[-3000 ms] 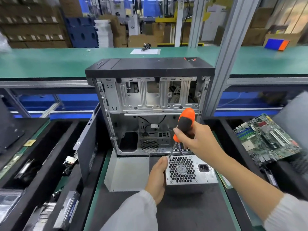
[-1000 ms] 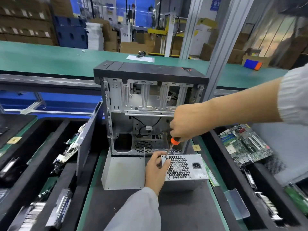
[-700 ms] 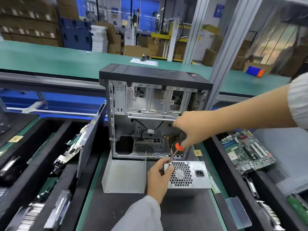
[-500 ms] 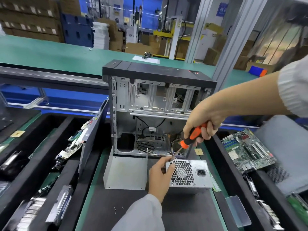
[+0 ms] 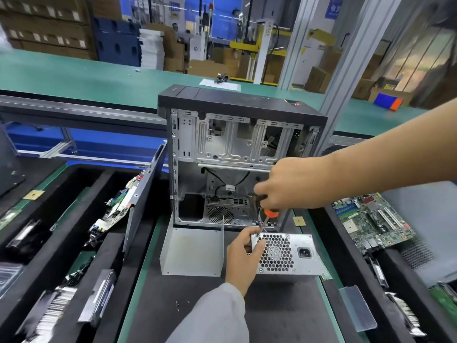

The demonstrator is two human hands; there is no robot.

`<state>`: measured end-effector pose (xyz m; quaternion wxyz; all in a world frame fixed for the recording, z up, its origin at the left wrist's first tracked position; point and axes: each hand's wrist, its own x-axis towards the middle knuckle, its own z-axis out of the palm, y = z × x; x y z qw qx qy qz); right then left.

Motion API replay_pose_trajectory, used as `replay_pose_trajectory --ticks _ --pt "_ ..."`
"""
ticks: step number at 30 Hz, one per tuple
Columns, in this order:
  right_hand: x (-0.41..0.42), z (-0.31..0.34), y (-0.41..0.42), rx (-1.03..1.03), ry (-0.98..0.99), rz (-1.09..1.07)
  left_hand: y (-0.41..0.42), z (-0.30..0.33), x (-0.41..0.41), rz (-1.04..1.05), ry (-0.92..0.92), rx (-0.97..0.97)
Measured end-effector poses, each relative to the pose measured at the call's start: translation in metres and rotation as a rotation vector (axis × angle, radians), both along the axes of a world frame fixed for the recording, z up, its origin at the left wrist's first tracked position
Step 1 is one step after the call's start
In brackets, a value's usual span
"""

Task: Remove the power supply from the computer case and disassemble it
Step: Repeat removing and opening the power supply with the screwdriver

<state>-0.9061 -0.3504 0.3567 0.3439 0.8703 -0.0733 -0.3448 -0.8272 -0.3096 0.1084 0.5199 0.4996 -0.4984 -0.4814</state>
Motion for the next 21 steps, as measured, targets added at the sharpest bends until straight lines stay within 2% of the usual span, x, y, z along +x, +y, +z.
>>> replay_pose_trajectory --ticks 2,5,6,8,10,11,13,15,16,17,18,19,20,21 --pt "0.005 0.004 -0.003 0.093 -0.172 -0.588 0.001 0.0 0.0 0.003 -0.02 0.0" --pt "0.005 0.016 -0.021 0.446 -0.498 -1.526 0.003 0.0 0.001 0.007 -0.016 -0.006" --pt "0.005 0.017 -0.024 0.533 -0.578 -1.749 0.004 0.0 0.001 0.007 -0.013 -0.007" --pt "0.005 0.014 -0.024 0.614 -0.636 -1.946 0.004 0.0 0.001 0.003 -0.011 -0.007" --pt "0.006 0.012 -0.019 0.614 -0.607 -1.862 0.003 0.0 0.001 0.003 -0.014 -0.001" --pt "0.006 0.011 -0.015 0.567 -0.543 -1.696 0.002 0.0 0.001 0.004 -0.011 0.0" --pt "0.002 0.009 -0.001 0.345 -0.288 -1.106 -0.001 -0.001 0.001 0.006 0.006 -0.003" --pt "-0.003 0.005 0.014 0.08 -0.042 -0.291 -0.003 -0.001 0.002 0.004 0.013 -0.01" --pt "-0.005 0.003 0.021 0.004 0.036 0.029 -0.005 0.0 0.002 -0.002 0.014 -0.021" --pt "-0.004 0.002 0.026 -0.018 0.077 0.194 -0.006 0.0 0.003 -0.006 0.019 -0.033" --pt "-0.003 0.002 0.028 -0.027 0.078 0.254 -0.007 0.0 0.004 -0.012 0.023 -0.041" --pt "-0.003 0.001 0.026 -0.029 0.053 0.227 -0.008 0.0 0.003 -0.02 0.029 -0.044" --pt "-0.003 -0.001 0.023 -0.019 -0.007 0.105 -0.008 0.0 0.003 -0.022 0.032 -0.042" --pt "-0.001 0.0 0.02 -0.004 -0.076 -0.119 -0.008 -0.001 0.003 -0.018 0.033 -0.038"
